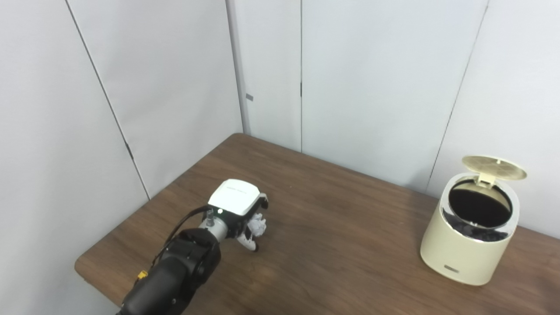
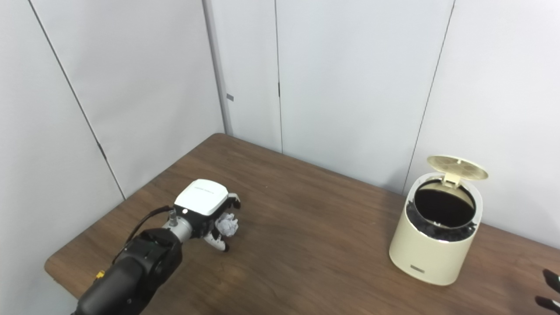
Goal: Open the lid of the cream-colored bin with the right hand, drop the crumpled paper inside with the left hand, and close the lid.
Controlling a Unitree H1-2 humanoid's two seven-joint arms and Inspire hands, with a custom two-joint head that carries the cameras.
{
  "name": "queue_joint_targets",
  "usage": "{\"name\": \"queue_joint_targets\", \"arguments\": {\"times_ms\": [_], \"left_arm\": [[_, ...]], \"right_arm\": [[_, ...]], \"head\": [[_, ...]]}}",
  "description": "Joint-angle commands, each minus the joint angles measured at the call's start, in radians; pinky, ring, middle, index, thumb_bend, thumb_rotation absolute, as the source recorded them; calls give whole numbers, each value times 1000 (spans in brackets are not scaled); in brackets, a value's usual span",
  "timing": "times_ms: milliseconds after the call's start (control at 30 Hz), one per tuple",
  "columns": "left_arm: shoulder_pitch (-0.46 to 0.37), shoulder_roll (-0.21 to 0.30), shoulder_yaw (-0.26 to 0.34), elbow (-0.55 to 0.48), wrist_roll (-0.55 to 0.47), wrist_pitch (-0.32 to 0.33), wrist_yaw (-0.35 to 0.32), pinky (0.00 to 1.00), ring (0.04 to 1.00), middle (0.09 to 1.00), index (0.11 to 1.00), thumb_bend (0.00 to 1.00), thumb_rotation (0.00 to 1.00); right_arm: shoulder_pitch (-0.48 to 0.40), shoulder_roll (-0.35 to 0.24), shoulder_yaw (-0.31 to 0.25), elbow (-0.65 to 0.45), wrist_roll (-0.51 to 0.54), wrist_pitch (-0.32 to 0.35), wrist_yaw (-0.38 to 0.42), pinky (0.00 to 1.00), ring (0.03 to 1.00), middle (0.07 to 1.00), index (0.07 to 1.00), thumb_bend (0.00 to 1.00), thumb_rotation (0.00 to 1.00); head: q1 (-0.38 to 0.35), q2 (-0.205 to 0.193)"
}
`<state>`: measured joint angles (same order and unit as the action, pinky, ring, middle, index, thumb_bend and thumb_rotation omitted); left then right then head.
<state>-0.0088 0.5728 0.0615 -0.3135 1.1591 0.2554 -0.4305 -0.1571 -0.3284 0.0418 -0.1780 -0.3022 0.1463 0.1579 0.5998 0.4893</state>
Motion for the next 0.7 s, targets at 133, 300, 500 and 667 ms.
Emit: {"name": "queue_joint_targets", "arguments": {"times_ms": [133,300,500,667], "left_arm": [[-9,20,4,24,2,-4,65,605,698,713,731,798,148],[-5,30,-8,56,14,-1,78,604,702,720,735,795,152],[1,30,-17,72,13,5,87,603,695,714,728,785,149],[4,27,-22,104,-24,-16,133,594,645,616,671,786,92]], "right_arm": [[-19,-14,-3,-51,-1,-26,-3,631,835,946,942,807,628],[-14,-16,-3,-53,-2,-27,-4,615,836,950,946,798,628],[-9,-20,-2,-58,-1,-31,-4,588,827,954,949,775,613],[-10,-20,-2,-58,2,-32,-2,582,835,959,951,751,591]], "head": [[-4,7],[-6,8],[-6,16],[-8,21]]}}
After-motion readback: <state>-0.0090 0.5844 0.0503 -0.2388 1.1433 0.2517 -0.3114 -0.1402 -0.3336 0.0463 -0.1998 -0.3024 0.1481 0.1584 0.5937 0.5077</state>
